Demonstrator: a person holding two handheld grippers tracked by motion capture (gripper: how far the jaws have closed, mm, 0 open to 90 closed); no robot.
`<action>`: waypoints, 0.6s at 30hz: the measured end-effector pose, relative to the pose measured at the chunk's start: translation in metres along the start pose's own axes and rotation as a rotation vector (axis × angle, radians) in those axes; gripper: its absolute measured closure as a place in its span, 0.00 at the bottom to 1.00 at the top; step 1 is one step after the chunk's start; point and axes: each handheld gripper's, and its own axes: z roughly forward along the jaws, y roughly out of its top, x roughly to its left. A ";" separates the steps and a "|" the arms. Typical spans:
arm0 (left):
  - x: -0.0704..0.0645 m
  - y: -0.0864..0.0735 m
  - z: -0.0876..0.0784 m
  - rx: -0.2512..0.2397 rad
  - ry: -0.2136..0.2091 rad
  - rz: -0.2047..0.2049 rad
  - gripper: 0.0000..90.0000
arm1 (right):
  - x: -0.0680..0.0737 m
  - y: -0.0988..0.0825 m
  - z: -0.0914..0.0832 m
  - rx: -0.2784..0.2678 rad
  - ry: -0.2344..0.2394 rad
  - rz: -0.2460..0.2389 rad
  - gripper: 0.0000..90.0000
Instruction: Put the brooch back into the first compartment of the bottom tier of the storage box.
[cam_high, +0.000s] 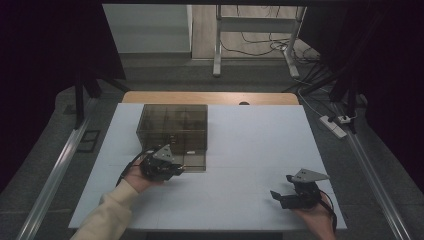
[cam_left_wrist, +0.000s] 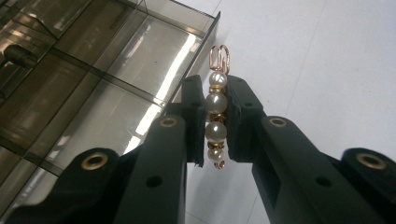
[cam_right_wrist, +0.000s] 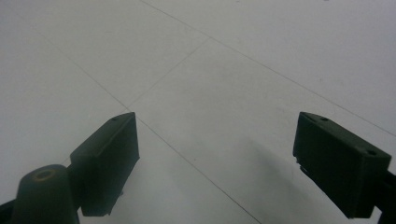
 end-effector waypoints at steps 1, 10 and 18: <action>0.000 0.000 0.001 0.002 0.001 -0.001 0.87 | 0.000 0.000 0.000 0.001 0.001 -0.003 0.15; -0.002 0.000 0.006 0.024 -0.009 0.008 0.87 | 0.000 0.000 0.001 0.015 -0.006 -0.006 0.15; -0.003 -0.001 0.009 0.038 -0.018 0.013 0.87 | 0.001 0.000 0.001 0.018 -0.005 -0.004 0.15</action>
